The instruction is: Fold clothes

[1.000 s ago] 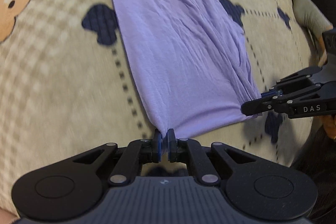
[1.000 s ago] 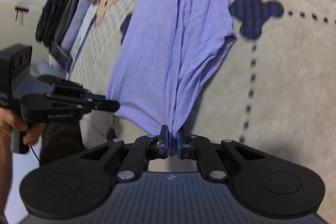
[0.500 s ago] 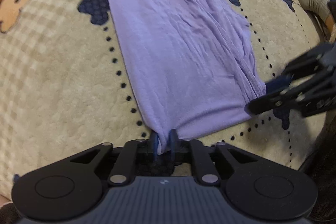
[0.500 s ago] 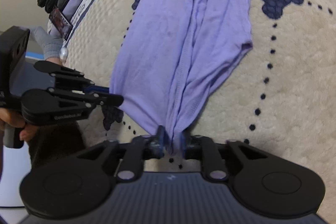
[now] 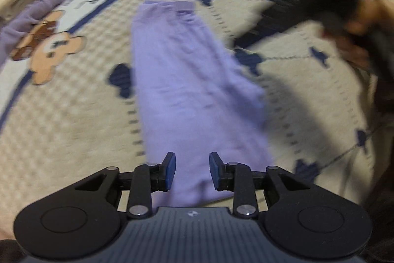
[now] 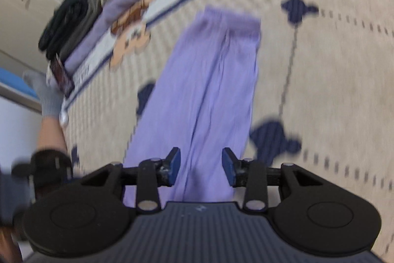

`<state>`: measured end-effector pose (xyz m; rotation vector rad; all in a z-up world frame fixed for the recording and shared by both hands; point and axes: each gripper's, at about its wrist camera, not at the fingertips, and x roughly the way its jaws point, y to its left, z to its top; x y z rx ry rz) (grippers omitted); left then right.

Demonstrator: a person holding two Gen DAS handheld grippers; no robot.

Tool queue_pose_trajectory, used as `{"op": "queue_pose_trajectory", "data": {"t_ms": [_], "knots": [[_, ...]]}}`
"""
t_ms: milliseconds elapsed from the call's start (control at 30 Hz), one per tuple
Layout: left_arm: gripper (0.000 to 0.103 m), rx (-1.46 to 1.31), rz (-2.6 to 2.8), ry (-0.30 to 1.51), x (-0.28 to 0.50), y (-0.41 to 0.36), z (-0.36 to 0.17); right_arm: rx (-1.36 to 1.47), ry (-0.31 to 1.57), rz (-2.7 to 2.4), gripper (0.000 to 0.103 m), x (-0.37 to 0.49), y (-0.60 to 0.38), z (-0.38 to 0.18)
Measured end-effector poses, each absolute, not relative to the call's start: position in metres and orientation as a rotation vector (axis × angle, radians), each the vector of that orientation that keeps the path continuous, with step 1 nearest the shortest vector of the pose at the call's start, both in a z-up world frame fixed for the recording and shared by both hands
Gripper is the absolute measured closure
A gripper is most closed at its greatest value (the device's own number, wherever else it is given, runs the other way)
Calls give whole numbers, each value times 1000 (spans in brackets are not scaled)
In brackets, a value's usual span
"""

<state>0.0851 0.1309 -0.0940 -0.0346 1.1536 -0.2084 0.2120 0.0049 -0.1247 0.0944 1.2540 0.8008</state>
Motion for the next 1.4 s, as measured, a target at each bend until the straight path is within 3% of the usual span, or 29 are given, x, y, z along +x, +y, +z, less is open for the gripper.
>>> {"op": "queue_pose_trajectory", "data": {"t_ms": [333, 700, 767, 800, 1000, 1300, 1367, 1400], "knots": [[67, -95, -303, 1149, 74, 96, -143, 163, 1151, 786, 63, 284, 54, -145], [62, -85, -378, 1094, 65, 98, -152, 143, 1106, 743, 64, 316, 84, -175], [62, -88, -395, 1089, 63, 99, -151, 124, 1081, 732, 77, 313, 86, -177], [62, -92, -408, 1086, 62, 99, -151, 130, 1064, 735, 96, 312, 85, -175], [62, -164, -475, 1084, 61, 110, -148, 91, 974, 757, 97, 303, 77, -151], [62, -162, -551, 1108, 58, 101, -149, -50, 1007, 692, 97, 313, 71, -154], [62, -154, -551, 1112, 58, 100, -150, -102, 1043, 660, 92, 315, 73, -165], [62, -156, -553, 1113, 58, 100, -149, -122, 1057, 642, 83, 315, 73, -171]]}}
